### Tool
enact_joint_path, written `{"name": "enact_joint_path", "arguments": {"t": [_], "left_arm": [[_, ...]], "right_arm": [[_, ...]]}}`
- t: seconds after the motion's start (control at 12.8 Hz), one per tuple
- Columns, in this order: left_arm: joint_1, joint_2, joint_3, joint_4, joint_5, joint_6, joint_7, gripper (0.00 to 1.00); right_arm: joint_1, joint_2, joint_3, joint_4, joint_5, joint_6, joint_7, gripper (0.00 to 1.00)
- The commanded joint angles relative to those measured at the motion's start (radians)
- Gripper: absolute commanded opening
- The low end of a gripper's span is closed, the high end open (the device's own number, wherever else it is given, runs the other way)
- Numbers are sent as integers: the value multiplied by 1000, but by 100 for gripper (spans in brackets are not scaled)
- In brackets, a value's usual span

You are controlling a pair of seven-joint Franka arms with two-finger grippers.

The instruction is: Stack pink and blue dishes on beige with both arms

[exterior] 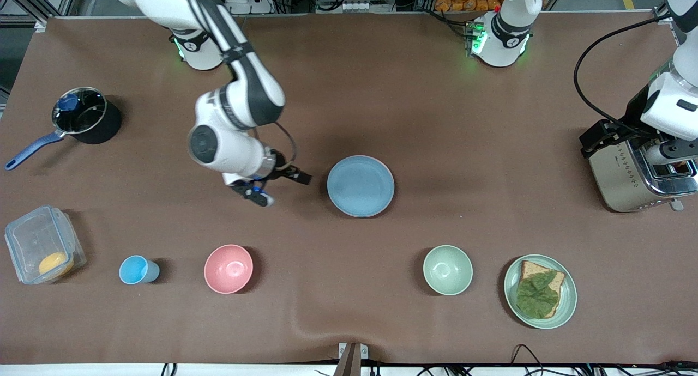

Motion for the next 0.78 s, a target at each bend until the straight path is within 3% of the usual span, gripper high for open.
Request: {"name": "enact_joint_path", "arguments": {"t": [0.0, 0.24, 0.47, 0.71], "left_arm": [[10, -15, -7, 5, -28, -37, 28, 100], [7, -15, -7, 6, -70, -64, 66, 100], [10, -15, -5, 11, -91, -89, 91, 100], [10, -6, -2, 69, -77, -152, 91, 100]], "right_arm": [[5, -102, -138, -113, -37, -65, -242, 100], [5, -185, -266, -223, -62, -64, -456, 100], [4, -224, -301, -204, -195, -104, -444, 100], [-1, -212, -350, -110, -203, -148, -447, 100]]}}
